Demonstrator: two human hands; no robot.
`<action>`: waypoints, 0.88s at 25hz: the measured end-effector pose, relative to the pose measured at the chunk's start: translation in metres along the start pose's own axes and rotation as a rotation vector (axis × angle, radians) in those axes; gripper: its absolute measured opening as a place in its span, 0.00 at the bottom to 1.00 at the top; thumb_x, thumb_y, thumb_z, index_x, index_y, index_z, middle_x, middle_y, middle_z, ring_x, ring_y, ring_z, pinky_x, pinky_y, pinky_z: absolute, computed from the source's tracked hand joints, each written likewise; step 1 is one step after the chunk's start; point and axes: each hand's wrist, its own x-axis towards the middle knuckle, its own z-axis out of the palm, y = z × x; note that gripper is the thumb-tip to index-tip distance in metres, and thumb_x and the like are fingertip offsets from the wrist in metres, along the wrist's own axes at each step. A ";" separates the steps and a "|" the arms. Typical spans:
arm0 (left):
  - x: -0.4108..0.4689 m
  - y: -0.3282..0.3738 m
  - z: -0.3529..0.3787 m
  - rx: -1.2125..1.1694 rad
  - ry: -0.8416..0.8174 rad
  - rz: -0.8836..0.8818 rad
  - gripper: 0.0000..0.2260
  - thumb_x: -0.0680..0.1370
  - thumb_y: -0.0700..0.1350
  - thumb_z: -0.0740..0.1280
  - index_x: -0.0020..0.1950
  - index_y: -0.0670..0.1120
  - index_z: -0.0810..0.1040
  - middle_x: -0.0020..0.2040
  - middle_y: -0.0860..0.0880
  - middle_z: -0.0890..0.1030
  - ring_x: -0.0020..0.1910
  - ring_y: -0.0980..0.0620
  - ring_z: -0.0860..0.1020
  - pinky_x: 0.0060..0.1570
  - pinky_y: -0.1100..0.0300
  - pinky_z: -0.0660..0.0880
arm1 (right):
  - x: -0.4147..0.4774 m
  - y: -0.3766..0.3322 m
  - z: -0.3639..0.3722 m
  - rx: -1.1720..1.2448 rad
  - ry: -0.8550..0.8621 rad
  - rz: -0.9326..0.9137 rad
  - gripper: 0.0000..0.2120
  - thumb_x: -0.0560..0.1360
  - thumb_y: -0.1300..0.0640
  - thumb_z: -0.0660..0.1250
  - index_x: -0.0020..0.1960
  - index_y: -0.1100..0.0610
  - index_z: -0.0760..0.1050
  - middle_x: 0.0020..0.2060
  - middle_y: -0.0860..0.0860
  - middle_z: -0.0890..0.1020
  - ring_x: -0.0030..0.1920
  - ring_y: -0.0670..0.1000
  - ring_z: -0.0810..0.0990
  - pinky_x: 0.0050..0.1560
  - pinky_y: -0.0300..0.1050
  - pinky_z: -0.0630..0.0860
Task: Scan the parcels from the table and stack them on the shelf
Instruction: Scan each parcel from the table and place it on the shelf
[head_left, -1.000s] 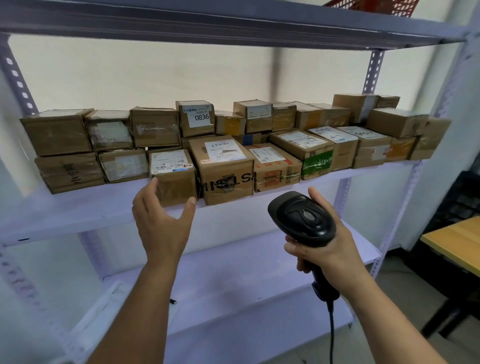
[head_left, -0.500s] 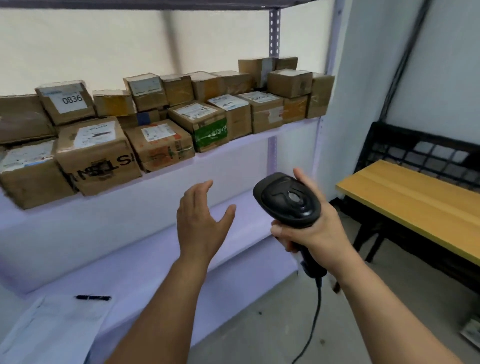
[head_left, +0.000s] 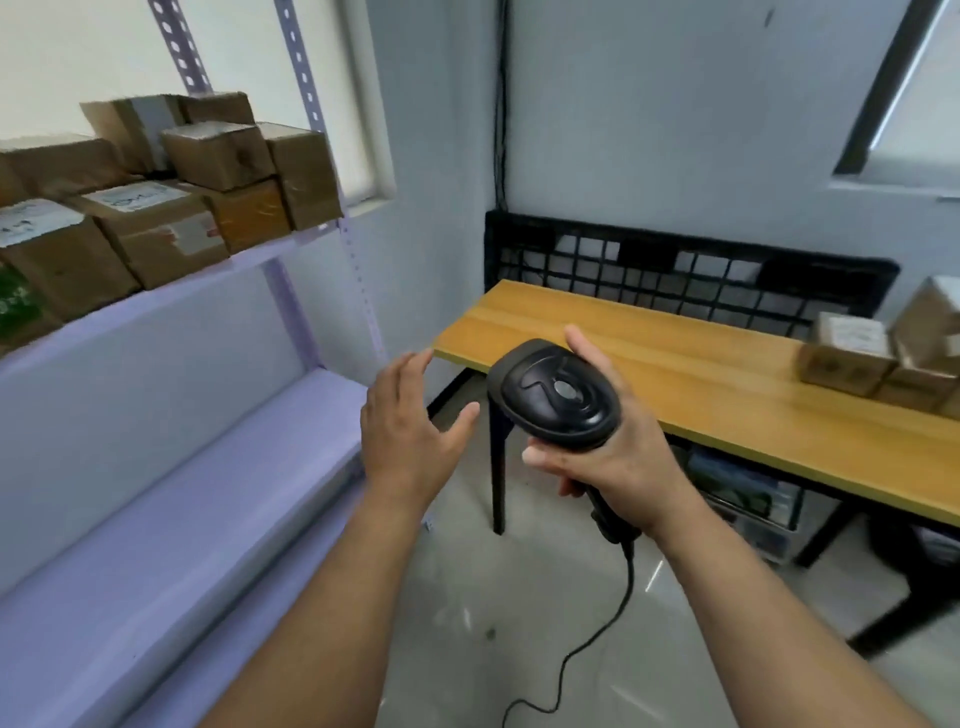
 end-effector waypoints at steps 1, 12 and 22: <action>0.003 0.011 0.015 -0.010 -0.021 0.037 0.30 0.69 0.56 0.70 0.67 0.43 0.72 0.63 0.42 0.75 0.62 0.41 0.73 0.59 0.48 0.70 | -0.006 0.001 -0.015 -0.004 0.038 0.012 0.51 0.62 0.59 0.82 0.73 0.35 0.57 0.61 0.43 0.78 0.48 0.47 0.82 0.39 0.38 0.80; 0.023 0.133 0.169 -0.241 -0.306 0.260 0.31 0.71 0.53 0.74 0.71 0.45 0.68 0.68 0.45 0.71 0.68 0.45 0.68 0.67 0.47 0.67 | -0.032 0.030 -0.157 -0.087 0.403 0.127 0.51 0.61 0.60 0.82 0.73 0.35 0.60 0.60 0.47 0.80 0.42 0.52 0.84 0.31 0.59 0.80; 0.103 0.223 0.323 -0.323 -0.489 0.332 0.32 0.74 0.55 0.70 0.74 0.49 0.64 0.71 0.50 0.67 0.70 0.50 0.65 0.69 0.53 0.64 | 0.035 0.067 -0.301 -0.151 0.655 0.199 0.50 0.60 0.60 0.79 0.74 0.37 0.60 0.53 0.52 0.82 0.28 0.54 0.79 0.27 0.49 0.78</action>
